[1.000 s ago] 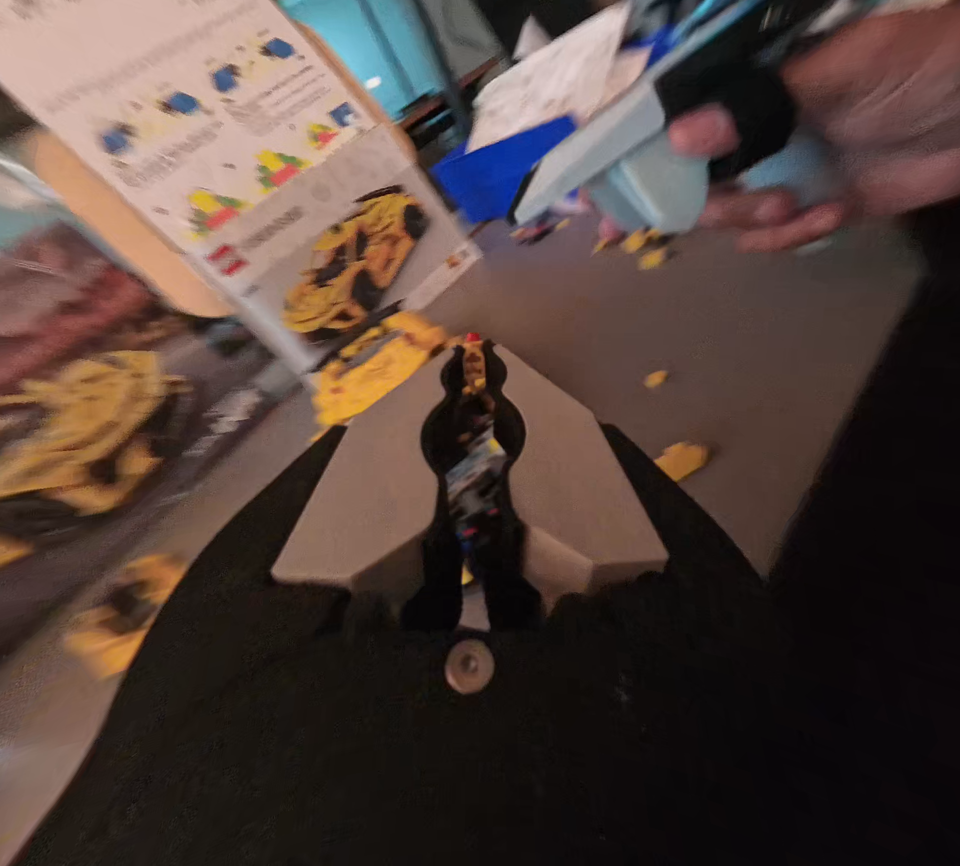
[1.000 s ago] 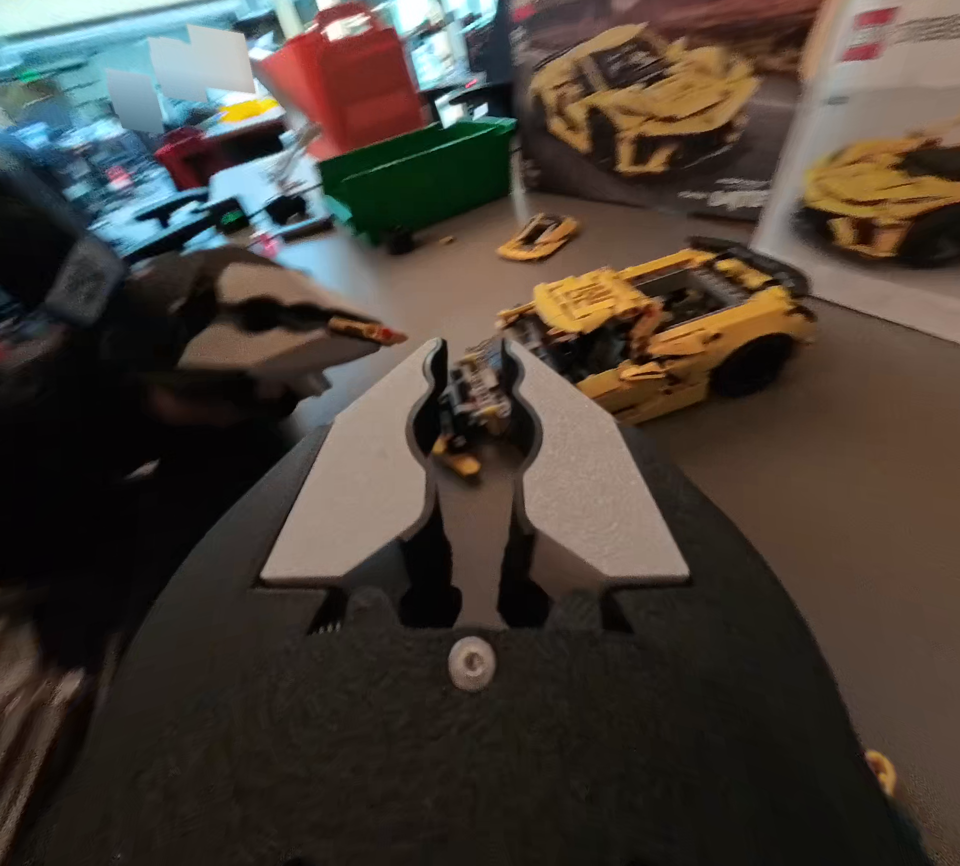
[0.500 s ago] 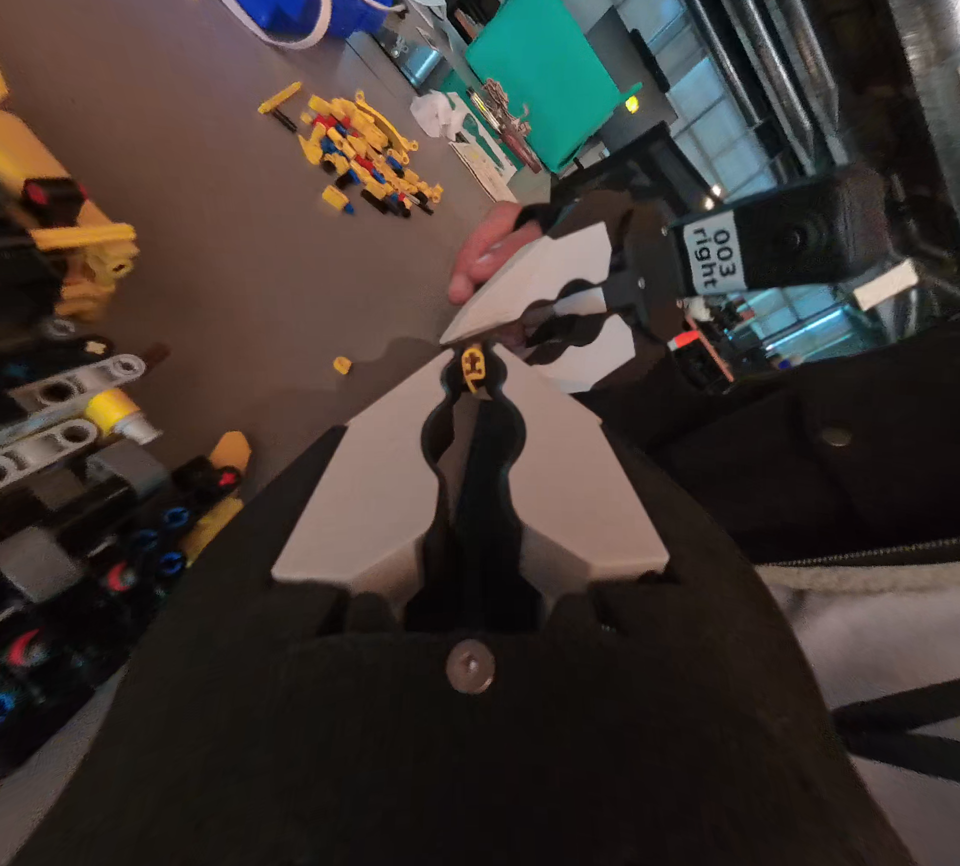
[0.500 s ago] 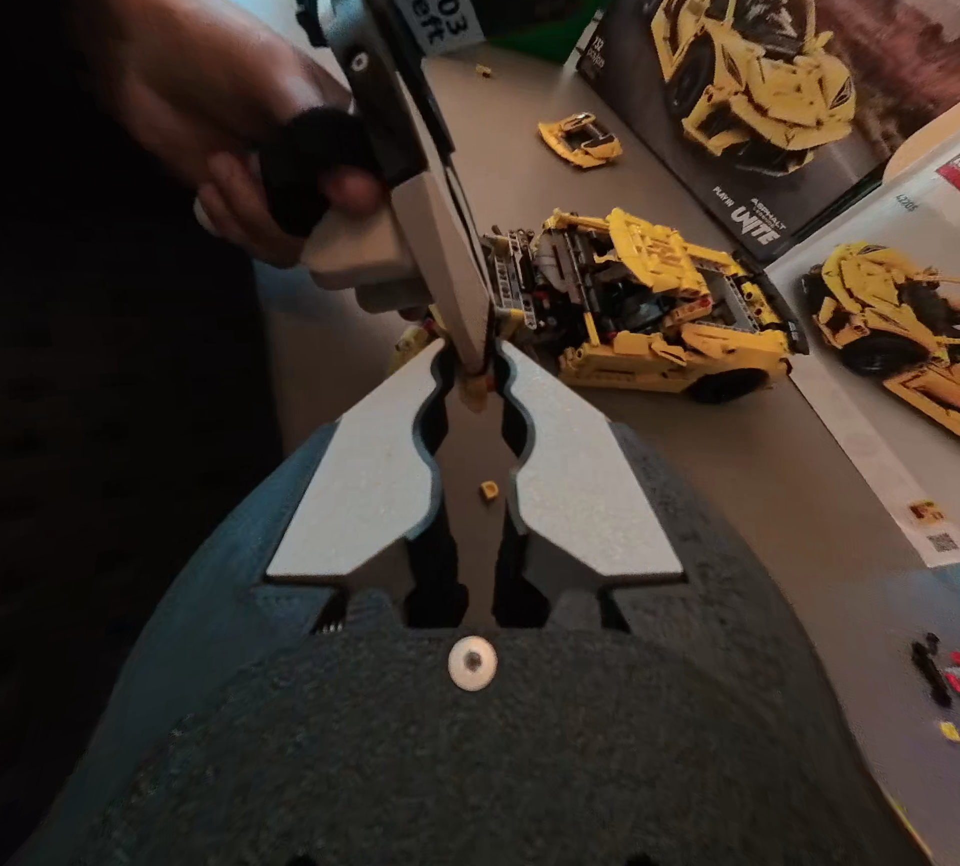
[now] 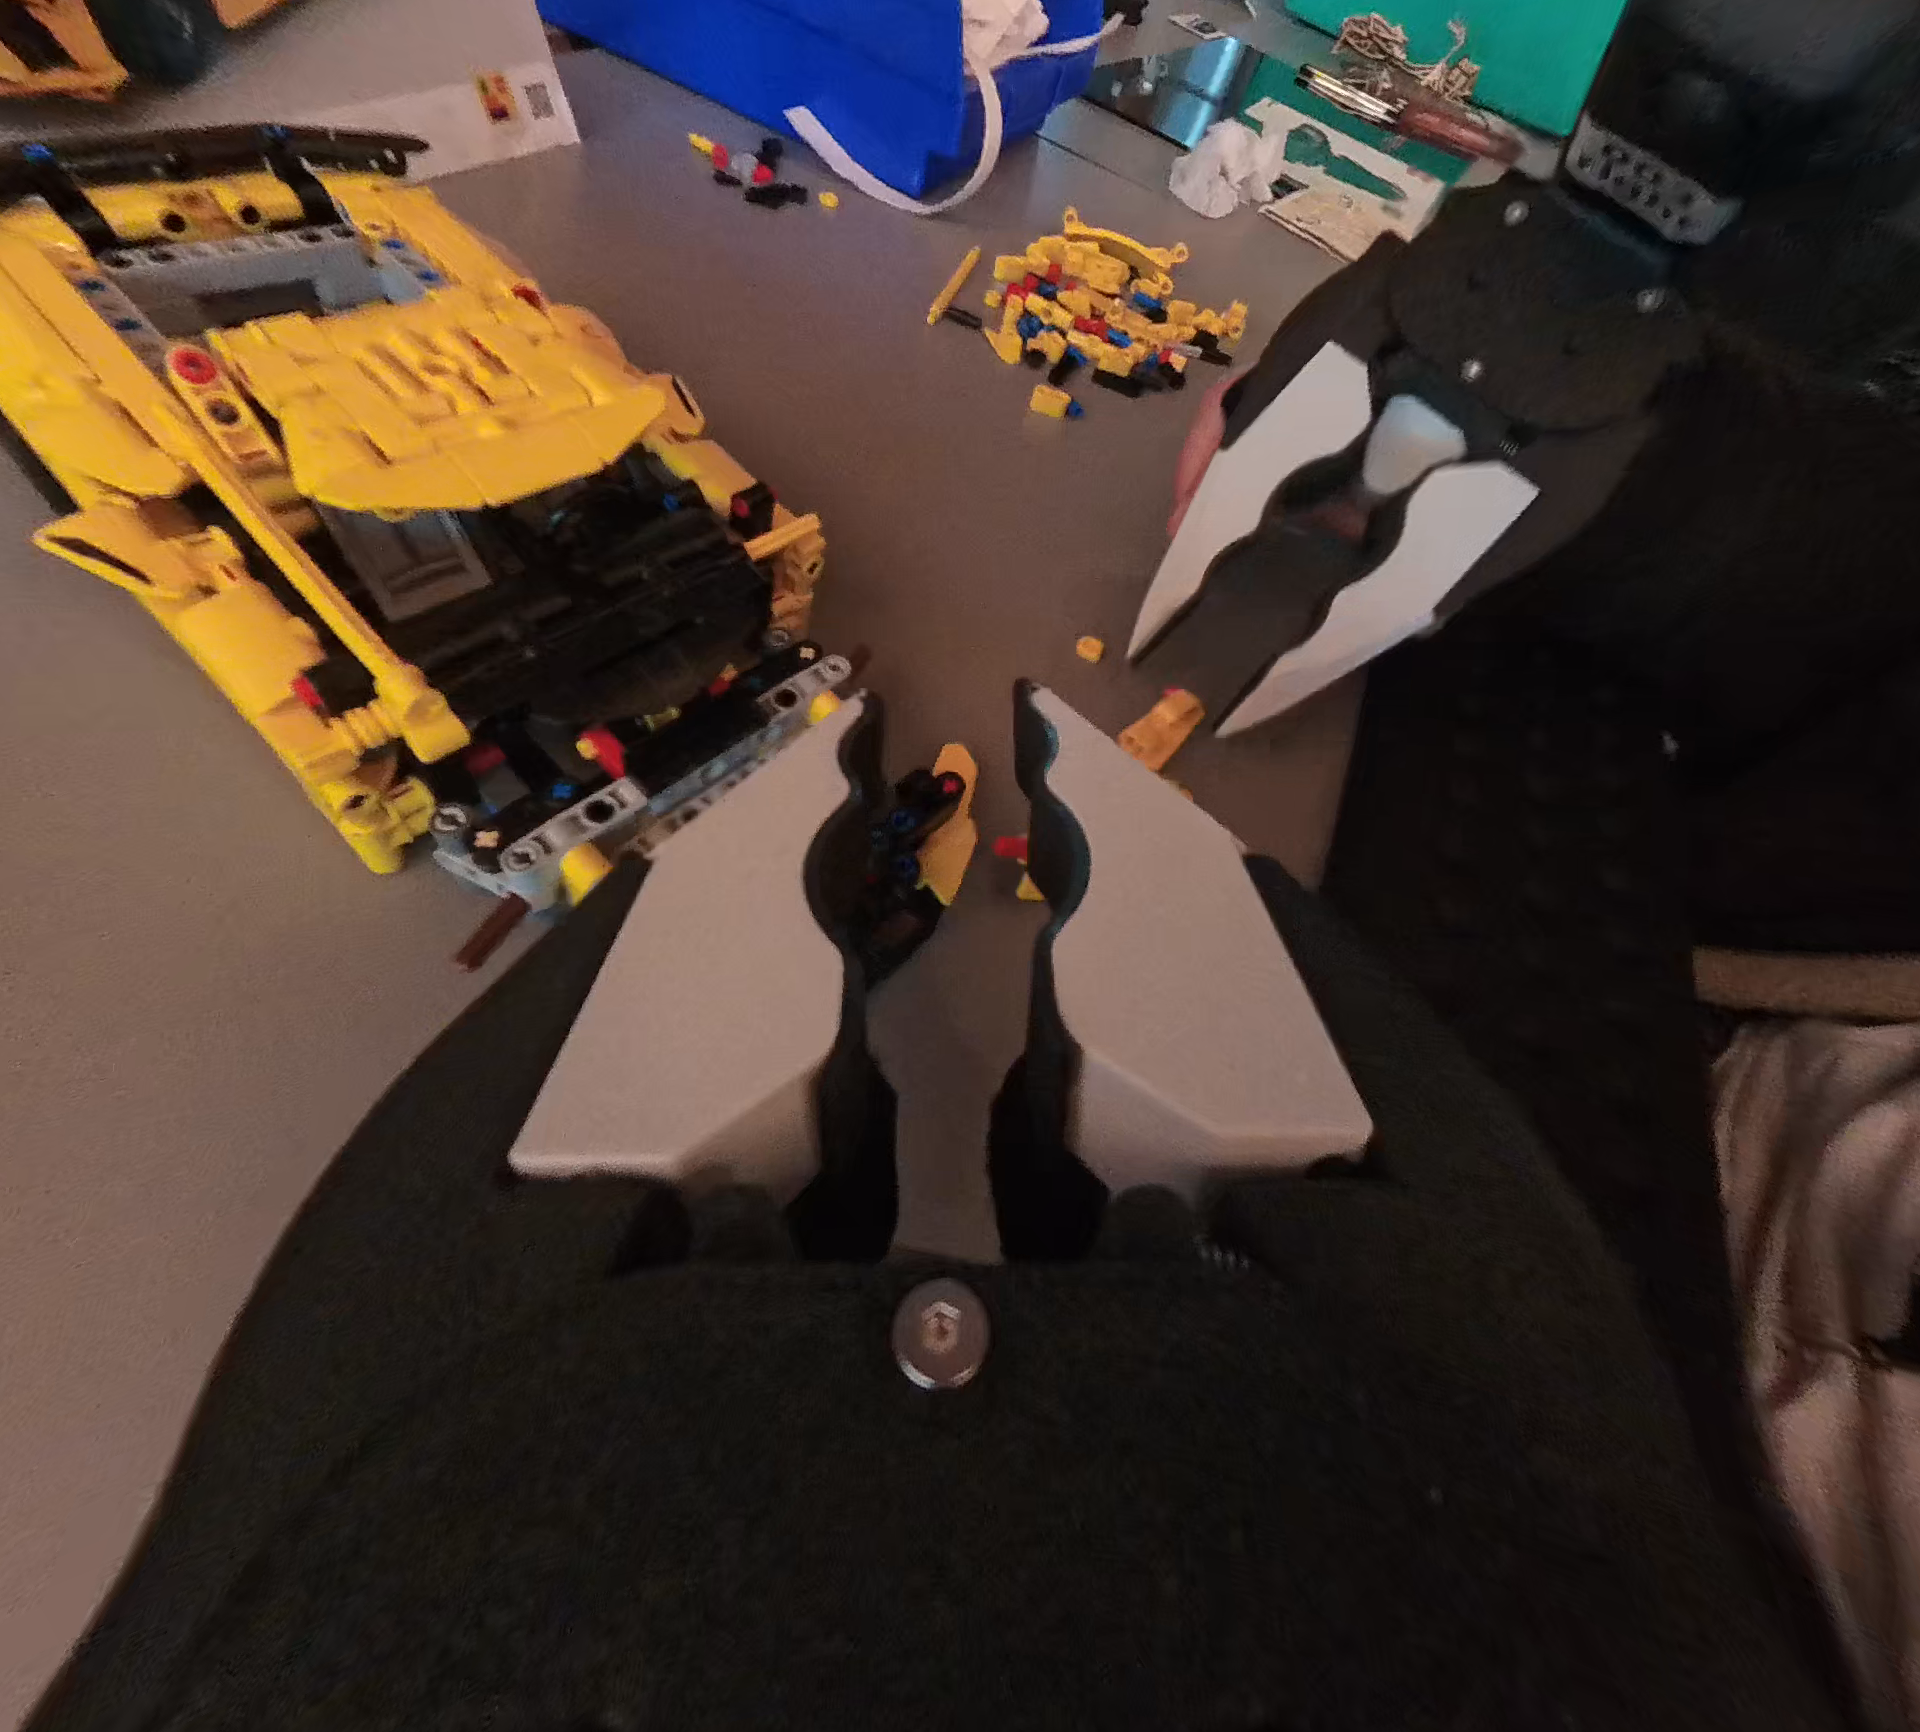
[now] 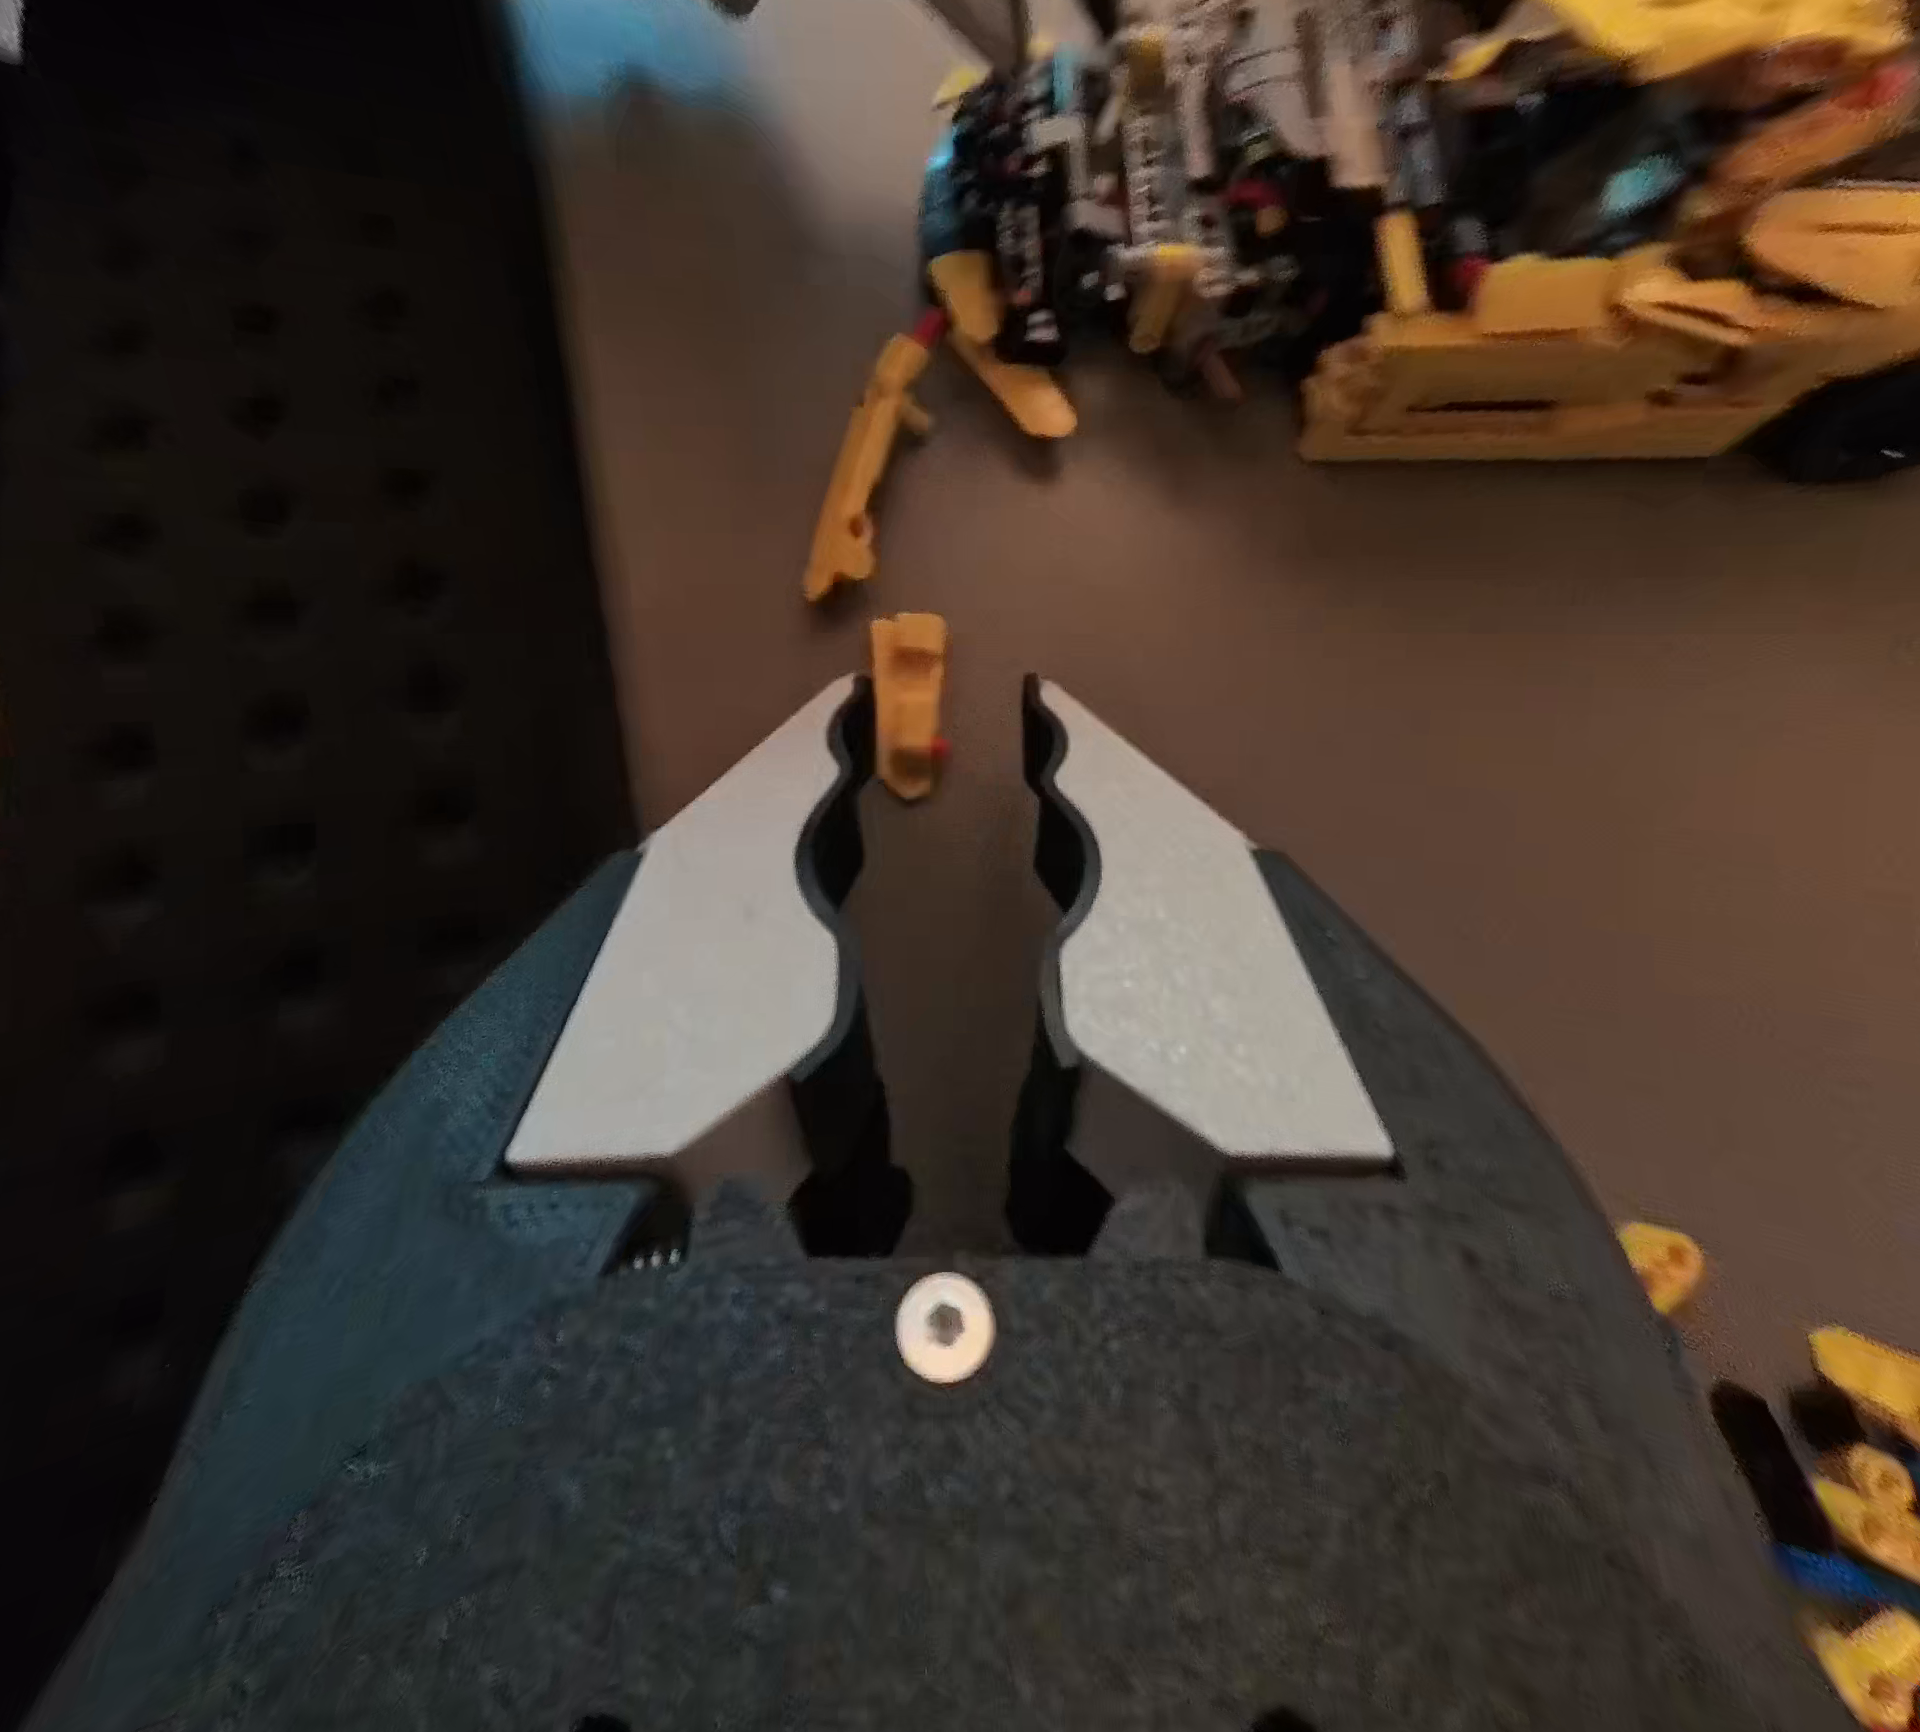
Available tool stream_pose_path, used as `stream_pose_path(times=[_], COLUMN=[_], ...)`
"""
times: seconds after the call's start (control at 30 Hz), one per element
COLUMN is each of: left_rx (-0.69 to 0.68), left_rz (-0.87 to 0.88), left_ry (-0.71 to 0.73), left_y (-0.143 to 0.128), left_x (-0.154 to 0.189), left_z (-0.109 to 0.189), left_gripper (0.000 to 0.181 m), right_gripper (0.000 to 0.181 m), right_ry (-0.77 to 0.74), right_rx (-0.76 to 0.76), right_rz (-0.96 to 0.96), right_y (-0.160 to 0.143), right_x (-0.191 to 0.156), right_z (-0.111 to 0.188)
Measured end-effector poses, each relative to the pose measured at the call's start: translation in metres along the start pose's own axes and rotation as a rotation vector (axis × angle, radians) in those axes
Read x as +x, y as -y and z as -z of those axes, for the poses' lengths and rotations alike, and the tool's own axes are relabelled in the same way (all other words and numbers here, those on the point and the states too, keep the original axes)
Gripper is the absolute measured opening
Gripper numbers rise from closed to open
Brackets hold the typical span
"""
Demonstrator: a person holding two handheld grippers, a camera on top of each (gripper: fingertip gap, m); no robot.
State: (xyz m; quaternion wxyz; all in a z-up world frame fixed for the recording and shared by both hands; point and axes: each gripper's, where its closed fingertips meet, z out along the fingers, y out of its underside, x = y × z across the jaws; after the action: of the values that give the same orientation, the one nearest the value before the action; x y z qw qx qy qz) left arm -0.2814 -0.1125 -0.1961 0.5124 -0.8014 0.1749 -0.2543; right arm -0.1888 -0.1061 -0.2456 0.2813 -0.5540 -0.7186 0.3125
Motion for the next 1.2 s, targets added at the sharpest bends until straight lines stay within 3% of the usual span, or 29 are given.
stream_pose_path(times=[0.07, 0.13, 0.43, 0.53, 0.67, 0.73, 0.77, 0.87, 0.97, 1.07, 1.2], left_rx=[0.014, 0.018, -0.052, -0.051, -0.048, -0.052, -0.052, -0.044, -0.010, 0.044, 0.164], left_rz=[-0.011, -0.001, -0.062, -0.069, -0.051, -0.054, -0.058, -0.053, -0.033, -0.021, -0.027], left_ry=[0.018, -0.004, -0.049, -0.044, -0.054, -0.058, -0.056, -0.048, -0.031, 0.009, 0.126], left_y=[0.001, 0.001, -0.012, -0.012, -0.011, -0.012, -0.012, -0.011, -0.005, 0.004, 0.022], left_x=[-0.002, 0.001, 0.014, 0.014, 0.014, 0.015, 0.014, 0.012, 0.008, -0.001, -0.022], left_z=[0.002, 0.001, -0.008, -0.007, -0.007, -0.008, -0.008, -0.007, -0.004, 0.000, 0.016], left_gripper=[0.023, 0.023, 0.023, 0.022, 0.023, 0.023, 0.023, 0.022, 0.022, 0.023, 0.022], right_gripper=[0.022, 0.023, 0.007, 0.007, 0.008, 0.031, 0.031, 0.027, 0.021, 0.023, 0.024], right_ry=[-0.037, -0.089, -0.116, -0.301, -0.663, -0.736, -0.762, -0.723, -0.610, -0.321, -0.122], right_rx=[0.072, 0.043, -0.040, -0.001, -0.123, -0.157, -0.156, -0.081, -0.113, -0.114, 0.029], right_rz=[-0.084, -0.127, -0.029, -0.061, -0.316, -0.369, -0.364, -0.356, -0.337, -0.327, -0.159], right_y=[0.002, -0.007, -0.014, -0.018, -0.090, -0.112, -0.114, -0.095, -0.083, -0.056, 0.016], right_x=[0.019, 0.033, 0.030, 0.070, 0.150, 0.161, 0.163, 0.156, 0.135, 0.086, 0.035], right_z=[0.009, 0.005, -0.007, 0.032, 0.118, 0.136, 0.144, 0.156, 0.156, 0.117, 0.037])
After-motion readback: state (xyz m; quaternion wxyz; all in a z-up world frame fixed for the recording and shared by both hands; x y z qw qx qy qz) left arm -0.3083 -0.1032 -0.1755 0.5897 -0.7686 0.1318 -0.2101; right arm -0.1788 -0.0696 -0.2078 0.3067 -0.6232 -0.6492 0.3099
